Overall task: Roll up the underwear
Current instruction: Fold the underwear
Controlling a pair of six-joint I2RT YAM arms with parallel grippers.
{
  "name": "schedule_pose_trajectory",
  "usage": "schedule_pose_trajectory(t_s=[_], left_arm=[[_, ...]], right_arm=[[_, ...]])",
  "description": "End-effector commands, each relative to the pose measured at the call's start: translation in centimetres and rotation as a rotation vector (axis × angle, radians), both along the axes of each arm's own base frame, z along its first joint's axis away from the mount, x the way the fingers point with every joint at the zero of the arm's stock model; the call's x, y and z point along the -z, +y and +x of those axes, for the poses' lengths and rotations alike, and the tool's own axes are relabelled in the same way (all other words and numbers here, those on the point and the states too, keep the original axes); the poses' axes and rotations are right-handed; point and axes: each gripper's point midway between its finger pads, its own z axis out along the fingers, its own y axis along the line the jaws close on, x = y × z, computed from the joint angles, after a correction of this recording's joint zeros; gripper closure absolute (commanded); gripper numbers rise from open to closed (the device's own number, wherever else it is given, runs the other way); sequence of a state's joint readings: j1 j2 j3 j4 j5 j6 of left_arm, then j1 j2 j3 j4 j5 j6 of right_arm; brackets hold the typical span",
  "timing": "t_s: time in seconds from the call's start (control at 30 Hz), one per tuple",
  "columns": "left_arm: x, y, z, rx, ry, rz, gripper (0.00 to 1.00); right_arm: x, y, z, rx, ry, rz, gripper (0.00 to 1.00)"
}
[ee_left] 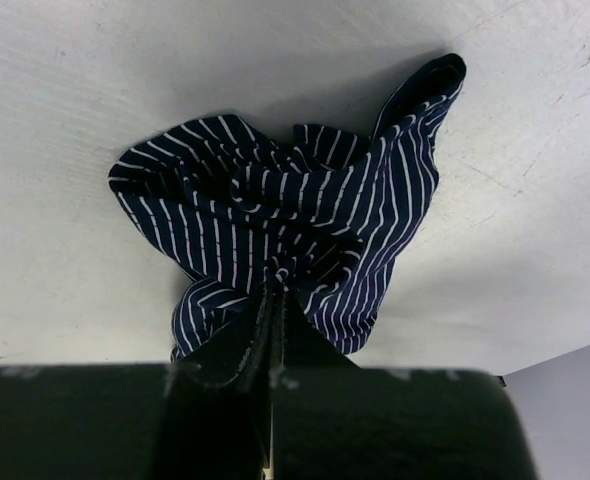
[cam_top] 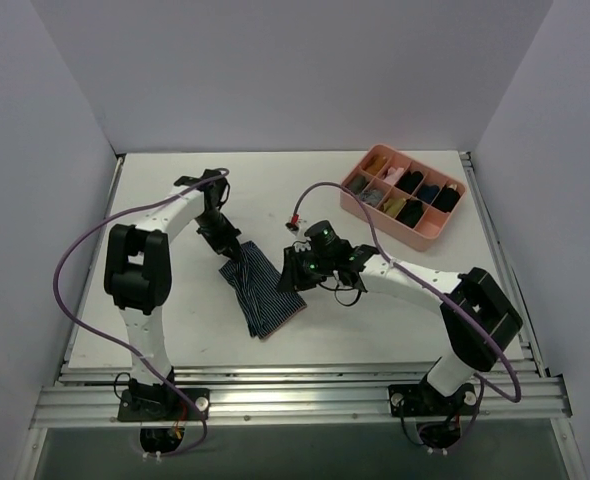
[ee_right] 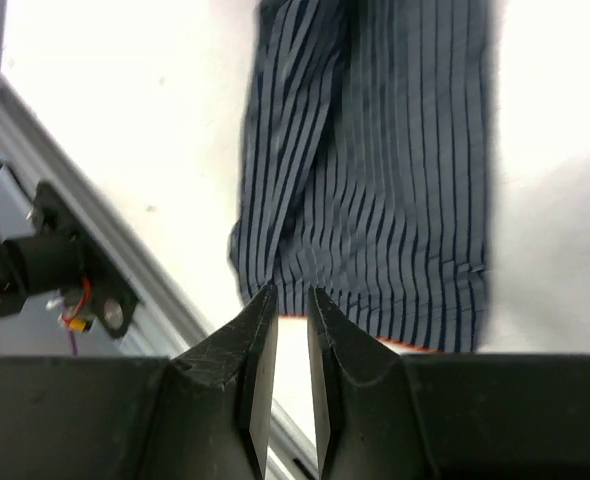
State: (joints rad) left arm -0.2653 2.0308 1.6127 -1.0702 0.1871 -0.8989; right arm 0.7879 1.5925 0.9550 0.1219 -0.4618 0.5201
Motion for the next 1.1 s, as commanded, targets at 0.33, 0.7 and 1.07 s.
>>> schedule_pose_trajectory(t_s=[0.33, 0.7, 1.07], left_arm=[[-3.7, -1.8, 3.0, -0.093, -0.095, -0.127, 0.98], [-4.4, -6.9, 7.6, -0.271, -0.156, -0.305, 0.98], [-3.1, -1.1, 7.6, -0.06, -0.165, -0.102, 0.49]], right_arm=[[7.9, -1.7, 3.6, 0.053, 0.023, -0.221, 0.87], [12.4, -3.4, 1.3, 0.079, 0.098, -0.255, 0.89], [11.9, -3.8, 1.3, 0.106, 0.112, -0.266, 0.89]])
